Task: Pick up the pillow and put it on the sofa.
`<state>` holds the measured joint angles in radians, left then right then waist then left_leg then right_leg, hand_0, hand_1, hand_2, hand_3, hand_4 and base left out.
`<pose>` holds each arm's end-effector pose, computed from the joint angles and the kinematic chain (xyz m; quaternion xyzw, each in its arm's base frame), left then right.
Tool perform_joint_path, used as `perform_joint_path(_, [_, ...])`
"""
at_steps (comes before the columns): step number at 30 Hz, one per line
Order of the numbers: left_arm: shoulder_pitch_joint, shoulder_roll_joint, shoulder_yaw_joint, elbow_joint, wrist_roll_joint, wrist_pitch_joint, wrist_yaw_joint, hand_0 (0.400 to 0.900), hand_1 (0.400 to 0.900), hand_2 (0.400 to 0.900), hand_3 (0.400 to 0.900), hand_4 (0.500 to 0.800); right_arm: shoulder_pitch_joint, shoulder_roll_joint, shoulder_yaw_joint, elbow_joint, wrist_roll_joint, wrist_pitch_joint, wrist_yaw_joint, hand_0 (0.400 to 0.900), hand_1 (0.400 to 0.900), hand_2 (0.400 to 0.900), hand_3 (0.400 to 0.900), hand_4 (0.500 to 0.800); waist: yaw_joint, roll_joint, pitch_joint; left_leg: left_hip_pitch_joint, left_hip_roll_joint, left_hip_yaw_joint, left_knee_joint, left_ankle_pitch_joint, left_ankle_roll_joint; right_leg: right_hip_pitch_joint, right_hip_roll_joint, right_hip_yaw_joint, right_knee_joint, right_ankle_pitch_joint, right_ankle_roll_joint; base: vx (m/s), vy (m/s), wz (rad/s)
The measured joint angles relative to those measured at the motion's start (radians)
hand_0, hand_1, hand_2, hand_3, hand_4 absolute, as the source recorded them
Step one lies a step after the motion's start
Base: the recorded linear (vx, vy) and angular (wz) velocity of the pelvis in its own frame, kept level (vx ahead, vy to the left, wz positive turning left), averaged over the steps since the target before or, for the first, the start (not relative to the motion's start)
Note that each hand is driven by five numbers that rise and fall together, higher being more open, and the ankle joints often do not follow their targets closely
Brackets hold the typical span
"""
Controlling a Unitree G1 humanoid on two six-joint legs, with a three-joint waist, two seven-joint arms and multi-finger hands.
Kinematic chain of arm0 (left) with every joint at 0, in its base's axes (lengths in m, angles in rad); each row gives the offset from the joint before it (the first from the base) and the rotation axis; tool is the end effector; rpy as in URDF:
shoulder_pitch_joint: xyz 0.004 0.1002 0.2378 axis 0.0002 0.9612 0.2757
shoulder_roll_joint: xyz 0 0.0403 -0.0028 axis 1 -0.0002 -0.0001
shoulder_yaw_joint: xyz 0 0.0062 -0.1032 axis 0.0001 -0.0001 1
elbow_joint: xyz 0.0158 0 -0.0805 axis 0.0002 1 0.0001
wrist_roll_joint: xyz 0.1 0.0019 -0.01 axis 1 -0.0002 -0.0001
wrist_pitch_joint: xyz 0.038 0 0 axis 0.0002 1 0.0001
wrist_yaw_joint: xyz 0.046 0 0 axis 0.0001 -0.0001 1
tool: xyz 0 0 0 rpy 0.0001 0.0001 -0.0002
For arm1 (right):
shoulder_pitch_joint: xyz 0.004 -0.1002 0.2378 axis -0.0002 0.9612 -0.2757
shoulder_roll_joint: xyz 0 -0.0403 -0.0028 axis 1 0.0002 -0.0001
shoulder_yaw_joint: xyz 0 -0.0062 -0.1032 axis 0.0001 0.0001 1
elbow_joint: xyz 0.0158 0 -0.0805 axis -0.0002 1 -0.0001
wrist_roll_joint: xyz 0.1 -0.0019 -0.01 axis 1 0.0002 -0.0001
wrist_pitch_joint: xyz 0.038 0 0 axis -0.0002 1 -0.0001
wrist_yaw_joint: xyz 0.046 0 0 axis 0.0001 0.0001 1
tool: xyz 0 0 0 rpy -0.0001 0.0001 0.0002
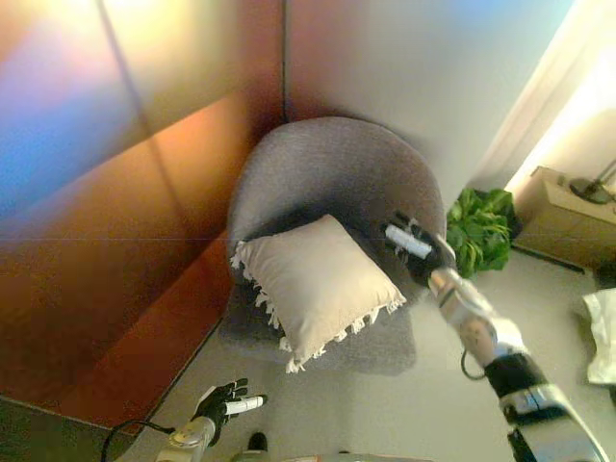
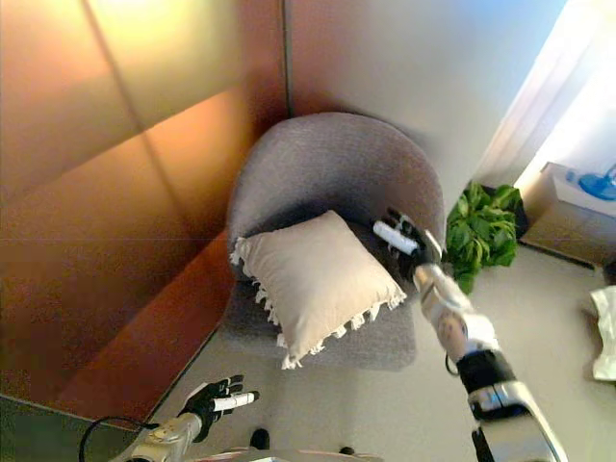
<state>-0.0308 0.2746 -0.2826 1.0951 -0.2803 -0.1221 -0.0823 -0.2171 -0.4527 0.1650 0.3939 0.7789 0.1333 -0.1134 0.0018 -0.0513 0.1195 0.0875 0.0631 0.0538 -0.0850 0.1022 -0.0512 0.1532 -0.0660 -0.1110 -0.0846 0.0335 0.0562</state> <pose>0.1081 0.2178 -0.1027 0.0550 0.4654 -0.0179 0.8832 0.2375 -0.2220 0.0263 0.1304 0.1813 -0.0484 0.9735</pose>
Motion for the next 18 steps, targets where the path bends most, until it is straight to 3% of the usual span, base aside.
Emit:
perform_joint_path(7, [0.037,-0.016,0.004,-0.005,0.0,-0.011,0.021,0.9,0.9,0.9,0.9,0.8,0.199,0.081,-0.053,0.214,-0.063,-0.05,-0.059,0.9,0.9,0.9,0.9,0.8,-0.033,0.006,0.003,0.03,0.007,0.044,-0.006,-0.023,-0.003,-0.003,0.004,0.046,-0.004,-0.003,0.004,-0.02,0.012,-0.18])
perform_joint_path(13, [0.038,-0.022,0.004,0.0,-0.001,-0.029,0.024,0.9,0.9,0.9,0.9,0.8,0.236,0.2,-0.049,0.423,-0.085,-0.064,-0.119,0.9,0.9,0.9,0.9,0.8,-0.031,0.016,-0.004,0.037,0.005,0.057,-0.005,-0.029,0.002,-0.002,0.001,0.058,-0.003,-0.002,0.004,-0.03,0.031,-0.07])
perform_joint_path(18, [0.038,-0.035,0.004,0.033,-0.001,-0.049,0.03,0.9,0.9,0.9,0.9,0.8,0.233,0.228,-0.052,0.644,-0.128,-0.087,-0.116,0.9,0.9,0.9,0.9,0.8,-0.024,0.046,-0.03,0.04,0.001,0.059,-0.006,-0.034,0.005,0.0,-0.003,0.06,-0.001,-0.002,0.005,0.0,0.0,0.0])
